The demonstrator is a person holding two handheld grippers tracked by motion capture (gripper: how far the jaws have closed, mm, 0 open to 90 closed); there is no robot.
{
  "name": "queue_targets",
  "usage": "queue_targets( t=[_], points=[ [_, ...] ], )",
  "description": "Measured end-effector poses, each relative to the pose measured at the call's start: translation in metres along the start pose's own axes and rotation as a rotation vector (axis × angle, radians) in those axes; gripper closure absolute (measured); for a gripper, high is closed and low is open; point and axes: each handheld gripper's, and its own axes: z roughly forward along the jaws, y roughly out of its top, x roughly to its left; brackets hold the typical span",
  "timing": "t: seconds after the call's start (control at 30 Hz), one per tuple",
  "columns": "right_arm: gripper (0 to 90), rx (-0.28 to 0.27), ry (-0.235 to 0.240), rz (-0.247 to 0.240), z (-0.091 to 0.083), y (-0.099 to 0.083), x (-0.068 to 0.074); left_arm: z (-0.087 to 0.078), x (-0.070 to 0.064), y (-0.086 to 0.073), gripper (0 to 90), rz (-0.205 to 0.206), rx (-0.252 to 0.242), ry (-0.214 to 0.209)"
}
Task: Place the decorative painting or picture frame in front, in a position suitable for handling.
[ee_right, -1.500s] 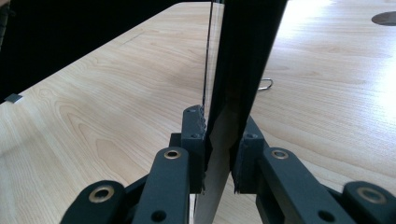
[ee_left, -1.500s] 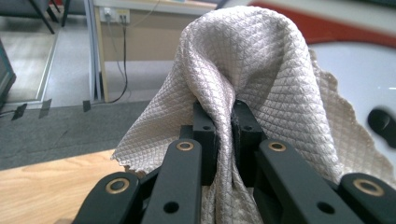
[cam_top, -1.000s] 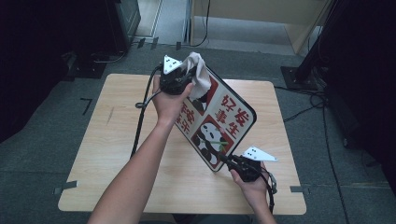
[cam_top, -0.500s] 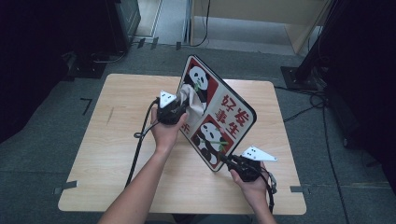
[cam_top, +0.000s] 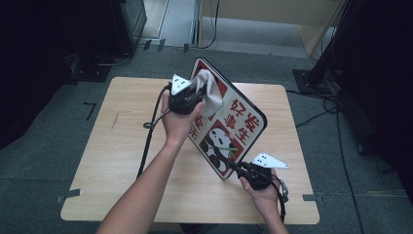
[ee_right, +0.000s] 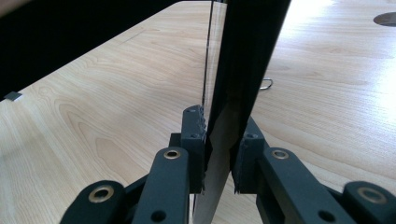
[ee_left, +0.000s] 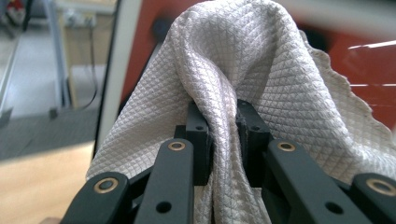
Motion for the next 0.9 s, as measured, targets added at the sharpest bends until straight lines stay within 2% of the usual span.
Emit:
queue_targets(
  t=[0.07, 0.13, 0.23, 0.33, 0.43, 0.53, 0.63, 0.77, 0.9],
  points=[
    [78.6, -0.002, 0.001, 0.000, 0.000, 0.000, 0.000, -0.002, -0.007, 0.008, 79.5, 0.033, -0.011, -0.020],
    [78.6, -0.001, 0.001, 0.000, 0.000, 0.000, 0.000, -0.001, -0.010, 0.007, 80.5, 0.050, -0.005, -0.028],
    [78.6, -0.002, 0.004, 0.005, 0.000, 0.000, -0.001, -0.001, -0.006, -0.006, 80.9, 0.021, -0.002, -0.045],
    [78.6, -0.001, 0.002, 0.002, 0.000, 0.000, -0.001, -0.004, -0.004, -0.028, 80.9, 0.004, 0.011, -0.044],
    [78.6, -0.002, -0.001, 0.000, 0.000, 0.000, 0.000, -0.008, 0.000, -0.059, 80.8, -0.005, 0.032, -0.030],
    [78.6, -0.001, 0.000, 0.003, 0.000, 0.000, 0.000, -0.009, 0.009, -0.090, 80.6, -0.052, 0.060, -0.020],
    [78.6, -0.003, -0.001, -0.002, 0.000, 0.000, -0.001, -0.009, 0.016, -0.107, 80.8, -0.095, 0.095, 0.001],
    [78.6, -0.002, -0.003, -0.004, 0.001, 0.000, 0.000, -0.010, 0.013, -0.099, 81.5, -0.083, 0.114, 0.016],
    [78.6, -0.002, -0.004, -0.006, 0.001, 0.000, 0.001, -0.010, 0.000, -0.073, 81.4, -0.061, 0.069, -0.015]
  ],
)
